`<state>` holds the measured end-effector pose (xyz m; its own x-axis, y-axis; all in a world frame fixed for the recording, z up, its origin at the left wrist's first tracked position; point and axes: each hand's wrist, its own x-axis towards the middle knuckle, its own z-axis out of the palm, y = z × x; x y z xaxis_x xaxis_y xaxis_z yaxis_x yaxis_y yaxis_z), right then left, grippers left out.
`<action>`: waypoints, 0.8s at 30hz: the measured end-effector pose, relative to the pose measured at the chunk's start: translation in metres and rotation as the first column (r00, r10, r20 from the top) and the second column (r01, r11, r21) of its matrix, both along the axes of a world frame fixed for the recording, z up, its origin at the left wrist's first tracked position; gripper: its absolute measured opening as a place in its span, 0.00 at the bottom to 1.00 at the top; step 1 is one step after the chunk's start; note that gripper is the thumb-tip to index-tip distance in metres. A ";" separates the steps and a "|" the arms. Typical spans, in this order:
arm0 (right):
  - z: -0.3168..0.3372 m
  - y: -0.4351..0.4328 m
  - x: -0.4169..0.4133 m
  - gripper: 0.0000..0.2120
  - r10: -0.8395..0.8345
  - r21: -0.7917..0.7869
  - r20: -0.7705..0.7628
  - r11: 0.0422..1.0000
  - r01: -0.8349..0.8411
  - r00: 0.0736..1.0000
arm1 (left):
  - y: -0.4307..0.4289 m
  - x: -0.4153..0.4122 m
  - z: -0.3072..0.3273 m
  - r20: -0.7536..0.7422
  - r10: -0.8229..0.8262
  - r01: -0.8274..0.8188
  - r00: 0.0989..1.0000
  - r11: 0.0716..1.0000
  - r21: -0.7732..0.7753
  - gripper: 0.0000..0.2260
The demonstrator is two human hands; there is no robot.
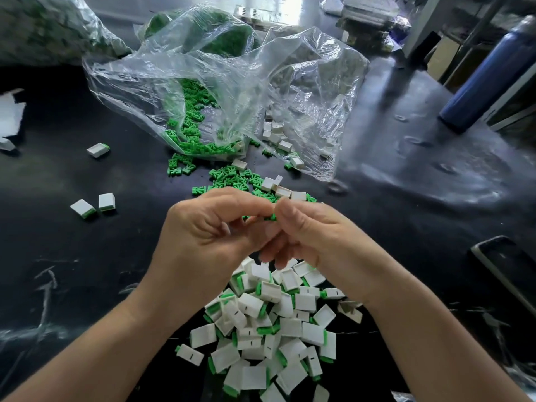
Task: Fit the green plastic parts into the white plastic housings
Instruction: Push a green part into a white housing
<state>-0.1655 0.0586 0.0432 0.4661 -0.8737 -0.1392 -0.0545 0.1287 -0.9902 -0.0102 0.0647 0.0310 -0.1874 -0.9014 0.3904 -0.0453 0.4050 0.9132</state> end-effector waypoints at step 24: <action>0.003 0.010 0.011 0.14 -0.023 0.278 0.077 0.961 0.001 0.997 | -0.003 0.002 -0.006 0.006 -0.080 0.080 0.997 0.996 -0.034 0.07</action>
